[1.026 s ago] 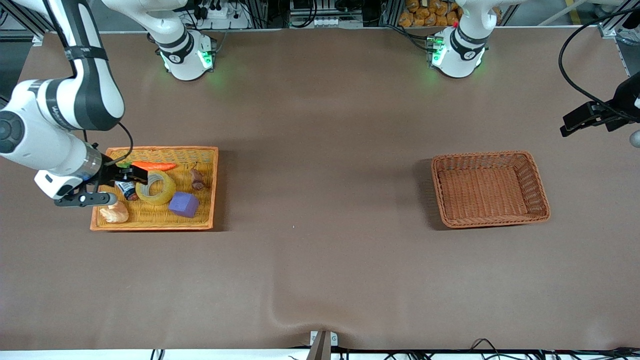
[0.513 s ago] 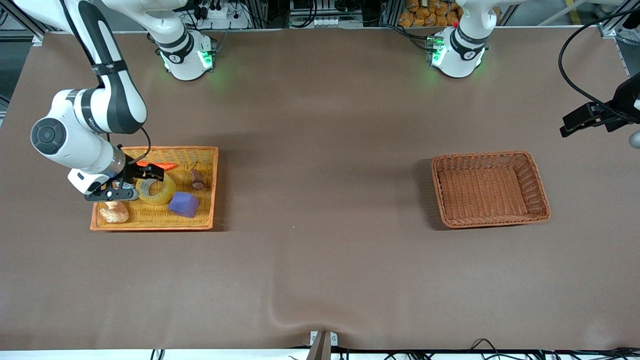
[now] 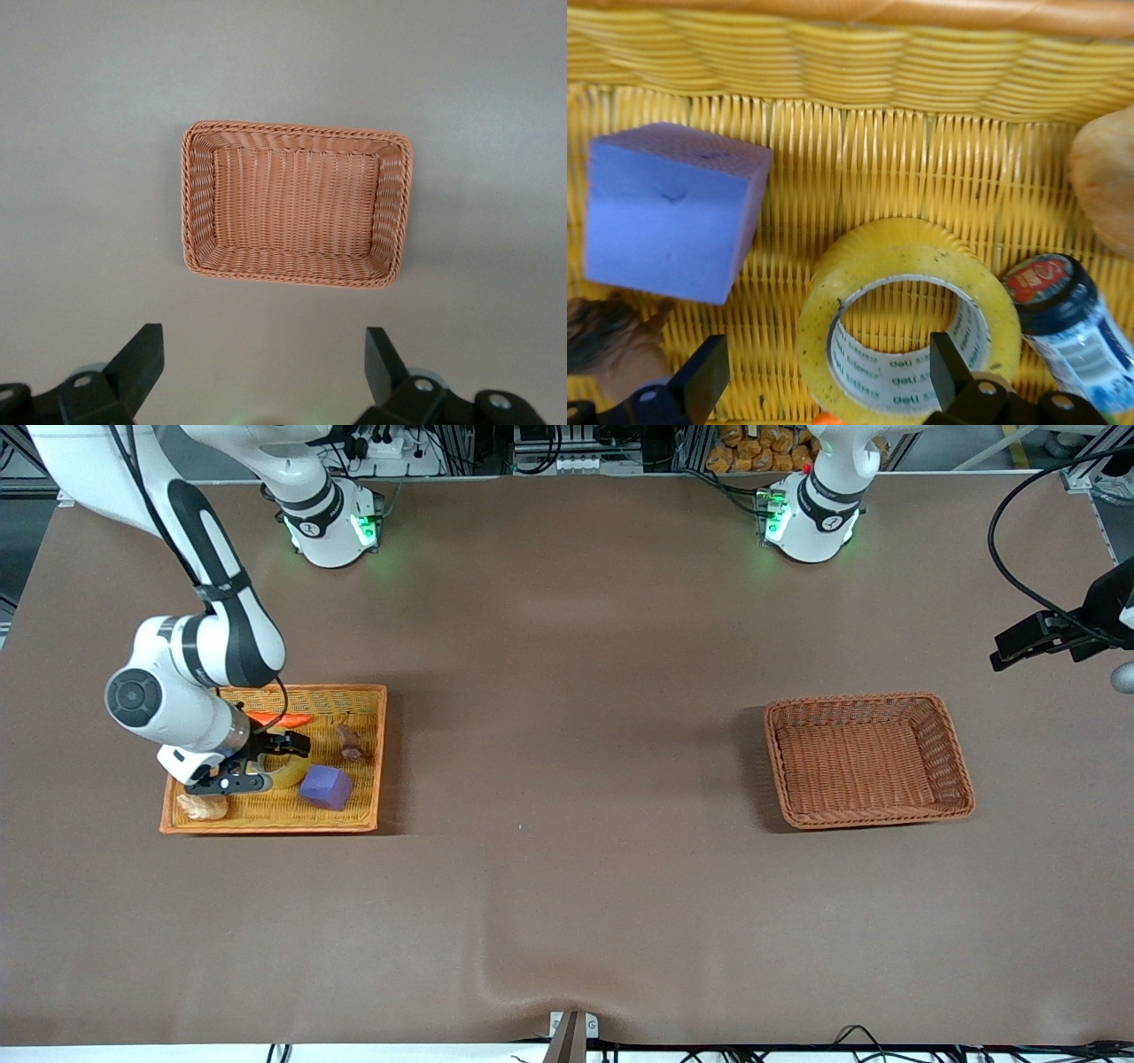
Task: Transfer tape with both arms
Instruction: 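Lower the right gripper and close it on the yellow tape roll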
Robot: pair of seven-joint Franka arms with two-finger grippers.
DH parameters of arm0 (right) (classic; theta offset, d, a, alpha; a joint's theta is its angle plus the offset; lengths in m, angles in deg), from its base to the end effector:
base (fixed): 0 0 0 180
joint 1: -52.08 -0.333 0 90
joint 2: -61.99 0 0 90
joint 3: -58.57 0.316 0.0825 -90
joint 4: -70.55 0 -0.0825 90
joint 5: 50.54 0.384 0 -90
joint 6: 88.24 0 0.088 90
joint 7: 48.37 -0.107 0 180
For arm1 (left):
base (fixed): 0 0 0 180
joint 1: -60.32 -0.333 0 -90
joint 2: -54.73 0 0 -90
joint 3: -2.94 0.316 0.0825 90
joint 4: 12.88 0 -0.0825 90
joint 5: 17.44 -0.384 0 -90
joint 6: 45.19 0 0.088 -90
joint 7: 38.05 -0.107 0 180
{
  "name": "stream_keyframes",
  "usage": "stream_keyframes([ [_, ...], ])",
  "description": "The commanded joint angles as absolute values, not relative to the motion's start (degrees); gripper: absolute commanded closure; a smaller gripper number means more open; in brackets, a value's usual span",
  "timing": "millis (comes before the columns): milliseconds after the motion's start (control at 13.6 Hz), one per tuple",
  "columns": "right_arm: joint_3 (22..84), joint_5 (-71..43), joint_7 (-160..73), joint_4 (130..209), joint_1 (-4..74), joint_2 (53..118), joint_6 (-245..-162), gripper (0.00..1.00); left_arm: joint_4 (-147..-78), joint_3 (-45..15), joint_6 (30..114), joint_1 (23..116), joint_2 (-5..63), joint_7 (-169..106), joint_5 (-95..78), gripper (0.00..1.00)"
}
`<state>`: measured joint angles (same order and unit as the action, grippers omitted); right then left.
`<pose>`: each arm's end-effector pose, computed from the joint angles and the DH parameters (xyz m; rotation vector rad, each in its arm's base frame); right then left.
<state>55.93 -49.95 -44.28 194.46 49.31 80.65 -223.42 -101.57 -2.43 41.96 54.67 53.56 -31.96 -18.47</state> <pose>0.5517 0.0013 0.2340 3.1297 0.1054 -0.2019 0.5555 0.0053 0.6197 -3.1175 -0.1742 0.0723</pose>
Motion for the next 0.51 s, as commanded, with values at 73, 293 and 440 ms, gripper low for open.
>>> stream_keyframes([
  [73,55.84,-50.02,-43.63,194.04,49.09,81.59,-223.59,0.0,-100.77,-2.78,41.47,54.34,53.33,-31.73,-19.46,0.0],
  [293,55.84,-50.01,-43.63,194.3,49.18,82.12,-223.5,0.0,-100.77,-2.78,41.47,54.34,53.33,-31.73,-19.55,0.0],
  [440,55.84,-49.93,-43.63,194.3,49.18,82.91,-223.15,0.0,-100.86,-2.78,41.47,54.34,53.33,-31.81,-19.55,0.0],
])
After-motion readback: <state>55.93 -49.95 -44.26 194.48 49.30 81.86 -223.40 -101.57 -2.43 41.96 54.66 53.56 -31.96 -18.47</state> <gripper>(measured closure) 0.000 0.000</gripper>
